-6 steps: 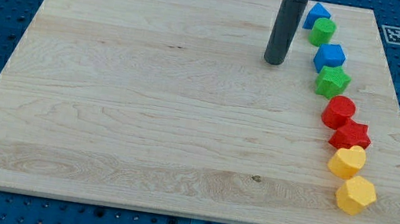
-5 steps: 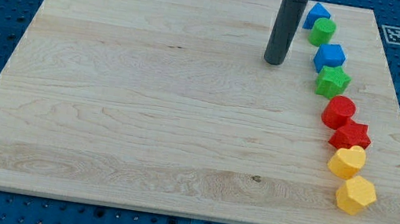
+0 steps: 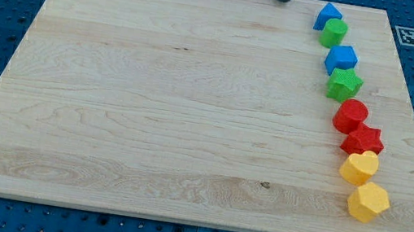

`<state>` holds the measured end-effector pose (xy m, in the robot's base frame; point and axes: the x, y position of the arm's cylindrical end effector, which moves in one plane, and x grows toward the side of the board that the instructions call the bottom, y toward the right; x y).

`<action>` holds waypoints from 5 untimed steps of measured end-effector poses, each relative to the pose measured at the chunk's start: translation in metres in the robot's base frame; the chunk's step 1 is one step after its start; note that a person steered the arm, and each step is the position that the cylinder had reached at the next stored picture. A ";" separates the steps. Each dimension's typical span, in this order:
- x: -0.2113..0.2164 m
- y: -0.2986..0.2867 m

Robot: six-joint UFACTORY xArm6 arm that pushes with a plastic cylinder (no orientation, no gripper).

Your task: Point your arm at the blue triangle

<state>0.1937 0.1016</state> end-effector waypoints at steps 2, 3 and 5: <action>-0.001 0.057; 0.002 0.104; 0.031 0.109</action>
